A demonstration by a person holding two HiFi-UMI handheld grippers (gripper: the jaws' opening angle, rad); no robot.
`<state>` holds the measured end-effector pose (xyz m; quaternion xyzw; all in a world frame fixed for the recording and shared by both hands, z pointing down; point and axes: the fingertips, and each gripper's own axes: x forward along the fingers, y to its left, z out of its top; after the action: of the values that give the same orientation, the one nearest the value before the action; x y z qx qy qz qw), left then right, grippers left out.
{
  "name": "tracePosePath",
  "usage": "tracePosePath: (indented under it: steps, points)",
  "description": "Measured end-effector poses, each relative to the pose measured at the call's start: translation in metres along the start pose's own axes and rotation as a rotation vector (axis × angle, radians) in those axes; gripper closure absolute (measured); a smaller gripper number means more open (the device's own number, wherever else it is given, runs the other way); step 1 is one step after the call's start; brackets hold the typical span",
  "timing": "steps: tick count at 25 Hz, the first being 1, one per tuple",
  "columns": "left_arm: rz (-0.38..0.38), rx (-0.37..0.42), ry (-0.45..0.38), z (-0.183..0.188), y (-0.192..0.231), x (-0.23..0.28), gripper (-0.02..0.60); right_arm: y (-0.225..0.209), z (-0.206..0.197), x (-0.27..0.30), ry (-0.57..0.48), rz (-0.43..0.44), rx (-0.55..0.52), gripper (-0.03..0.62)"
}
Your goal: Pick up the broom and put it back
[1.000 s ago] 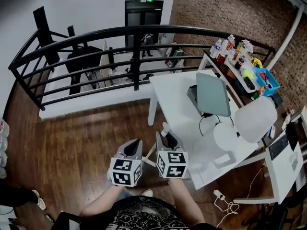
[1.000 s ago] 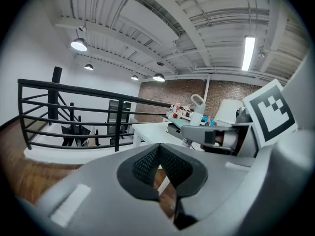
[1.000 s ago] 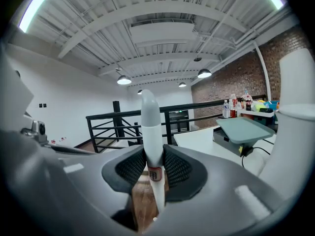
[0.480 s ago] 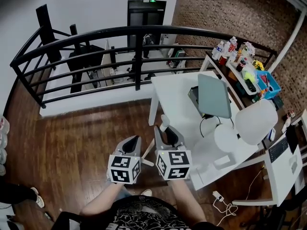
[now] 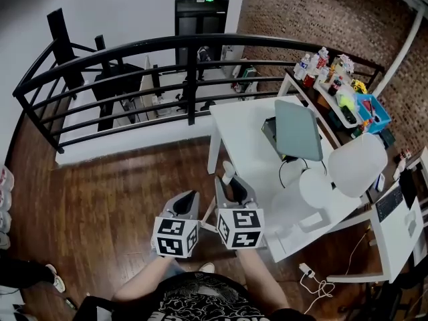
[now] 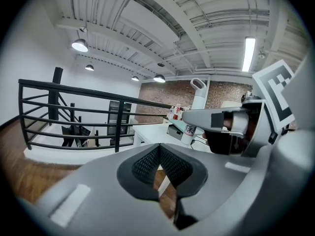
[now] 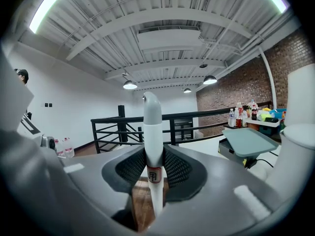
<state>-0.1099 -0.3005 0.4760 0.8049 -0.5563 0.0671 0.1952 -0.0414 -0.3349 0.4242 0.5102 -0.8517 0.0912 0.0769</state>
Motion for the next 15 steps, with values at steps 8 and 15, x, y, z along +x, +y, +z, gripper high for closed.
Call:
tracePosePath:
  steps: [8,15]
  points:
    - [-0.022,0.015,0.023,-0.006,-0.005,0.001,0.577,-0.014,-0.034,0.003,0.049,-0.059,0.027,0.494]
    - [-0.045,0.031,0.049,-0.013,-0.013,0.004,0.577,-0.027,-0.069,0.006,0.098,-0.095,0.061,0.493]
